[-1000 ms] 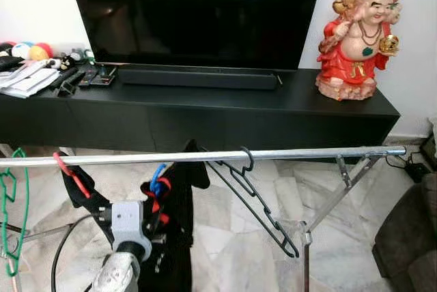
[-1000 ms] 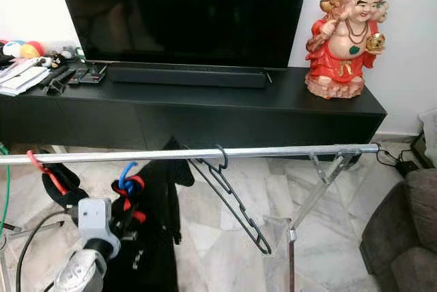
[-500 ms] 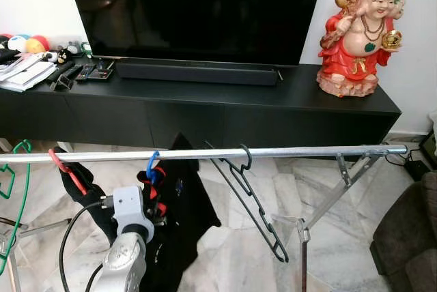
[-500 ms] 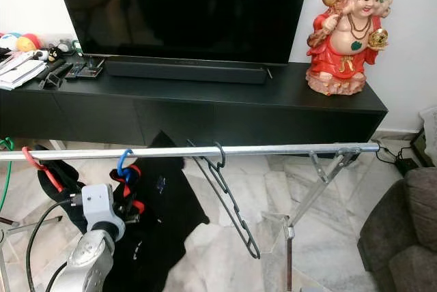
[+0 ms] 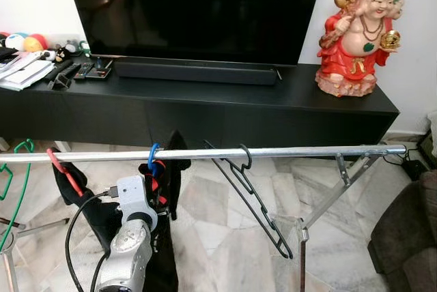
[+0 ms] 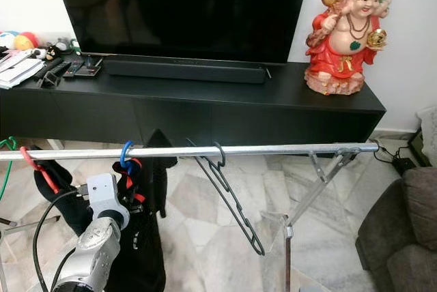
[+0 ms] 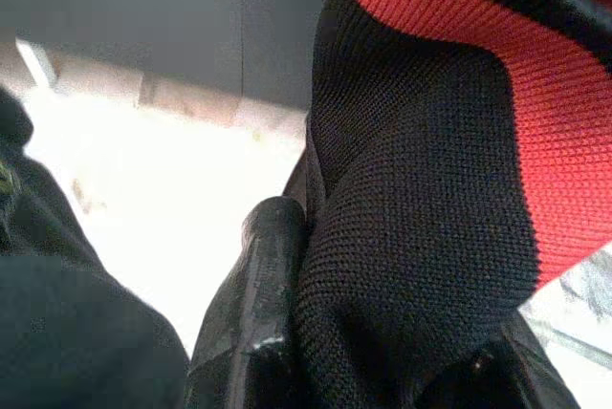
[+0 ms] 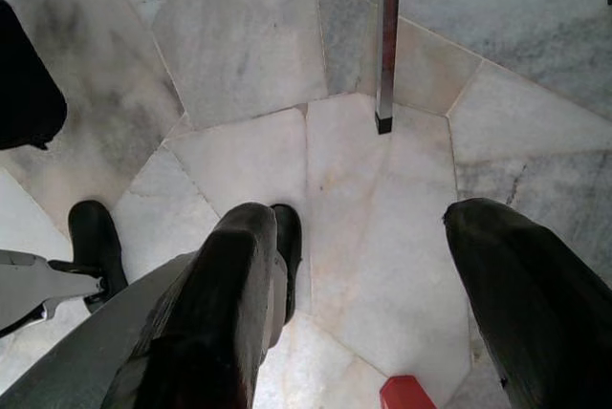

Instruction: Hang hanger

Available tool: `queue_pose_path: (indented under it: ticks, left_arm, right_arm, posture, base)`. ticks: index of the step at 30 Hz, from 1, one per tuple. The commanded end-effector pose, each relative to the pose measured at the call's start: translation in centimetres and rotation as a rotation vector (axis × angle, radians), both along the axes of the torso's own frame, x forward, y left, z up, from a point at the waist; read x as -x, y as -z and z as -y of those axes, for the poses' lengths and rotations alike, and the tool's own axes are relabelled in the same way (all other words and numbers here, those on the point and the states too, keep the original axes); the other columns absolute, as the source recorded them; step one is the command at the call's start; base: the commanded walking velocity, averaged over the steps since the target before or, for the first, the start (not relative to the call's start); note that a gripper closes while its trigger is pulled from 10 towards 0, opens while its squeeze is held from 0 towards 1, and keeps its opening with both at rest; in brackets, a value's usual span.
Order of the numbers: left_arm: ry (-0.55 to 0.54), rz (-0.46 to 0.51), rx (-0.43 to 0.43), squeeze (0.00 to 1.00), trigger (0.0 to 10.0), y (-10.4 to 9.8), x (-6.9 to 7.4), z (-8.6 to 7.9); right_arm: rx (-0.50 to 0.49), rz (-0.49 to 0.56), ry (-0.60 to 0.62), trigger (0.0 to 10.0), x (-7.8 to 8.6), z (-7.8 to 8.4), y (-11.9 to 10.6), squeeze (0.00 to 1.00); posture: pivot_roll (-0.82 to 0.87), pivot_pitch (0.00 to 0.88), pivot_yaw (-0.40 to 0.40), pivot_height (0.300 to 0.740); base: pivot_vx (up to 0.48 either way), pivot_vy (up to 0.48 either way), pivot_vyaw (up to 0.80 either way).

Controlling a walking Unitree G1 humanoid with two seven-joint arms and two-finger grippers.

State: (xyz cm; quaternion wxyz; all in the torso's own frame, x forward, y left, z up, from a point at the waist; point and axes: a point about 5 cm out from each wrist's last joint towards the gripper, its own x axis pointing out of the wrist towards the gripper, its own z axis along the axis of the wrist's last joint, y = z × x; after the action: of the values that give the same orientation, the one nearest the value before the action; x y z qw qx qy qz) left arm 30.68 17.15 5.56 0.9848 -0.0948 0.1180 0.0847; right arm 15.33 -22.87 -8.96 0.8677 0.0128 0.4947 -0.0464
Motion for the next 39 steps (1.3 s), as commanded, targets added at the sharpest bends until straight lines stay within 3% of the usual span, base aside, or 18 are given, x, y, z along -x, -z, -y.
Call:
queue_pose_path:
  ticks: [1,8,9,11,21,27,28,29,30,31,39]
  left_arm:
    - [0.009,-0.013,-0.023,0.00,10.0,-0.1,-0.3,0.1]
    - [0.040,0.002,-0.044,0.00,10.0,0.0,0.2,0.4]
    - [0.052,0.008,-0.059,0.91,10.0,0.0,0.4,0.5]
    - [0.075,0.021,-0.073,1.00,10.0,0.0,0.8,0.8]
    - [0.097,0.123,-0.164,1.00,10.0,-1.7,2.6,0.9]
    - [0.095,0.139,-0.219,1.00,10.0,-3.2,4.7,0.2]
    - [0.088,0.144,-0.235,0.88,10.0,-3.6,5.4,-0.1]
    - [0.072,0.146,-0.240,0.60,10.0,-3.8,5.9,-0.3]
    - [0.072,0.146,-0.240,0.60,10.0,-3.8,5.9,-0.3]
    - [0.018,0.150,-0.246,0.00,10.0,-4.1,6.7,-1.2]
    - [-0.143,0.087,-0.193,0.00,10.0,-2.5,8.2,-3.1]
  right_arm:
    - [0.003,-0.017,0.000,10.0,0.3,0.1,0.1,0.00]
    - [0.002,-0.019,-0.006,10.0,0.3,0.2,0.1,0.00]
    - [0.002,-0.019,-0.007,10.0,0.3,0.2,0.1,0.00]
    - [0.009,-0.019,-0.010,10.0,0.3,0.2,0.1,0.00]
    - [0.008,-0.022,-0.010,10.0,0.5,0.2,0.2,0.00]
    - [0.018,-0.029,-0.022,10.0,0.6,0.1,0.2,0.00]
    - [0.031,-0.027,-0.025,10.0,0.7,0.2,0.2,0.00]
    - [0.033,-0.027,-0.023,10.0,0.7,0.2,0.2,0.00]
    - [0.033,-0.027,-0.023,10.0,0.7,0.2,0.2,0.00]
    - [0.032,-0.028,-0.022,10.0,0.7,0.2,0.2,0.00]
    - [0.035,-0.041,-0.073,10.0,0.8,0.0,0.3,0.00]
  posture:
    - [-0.05,0.041,-0.030,0.740]
    - [-0.05,0.047,-0.030,0.740]
    - [-0.04,0.050,-0.031,0.740]
    - [-0.04,0.051,-0.032,0.740]
    - [-0.03,0.037,-0.019,0.740]
    - [-0.02,0.012,-0.005,0.740]
    - [-0.02,0.007,-0.005,0.740]
    - [-0.02,0.007,-0.005,0.740]
    - [-0.02,0.007,-0.005,0.740]
    - [-0.01,0.000,-0.006,0.740]
    - [-0.02,0.000,-0.006,0.740]
  base:
    - [0.000,0.000,0.00]
    - [0.000,0.000,0.00]
    - [0.000,0.000,0.00]
    - [0.000,0.000,0.00]
    - [0.000,0.000,0.00]
    - [0.000,0.000,0.00]
    - [0.000,0.000,0.00]
    - [0.000,0.000,0.00]
    - [0.000,0.000,0.00]
    - [0.000,0.000,0.00]
    - [0.000,0.000,0.00]
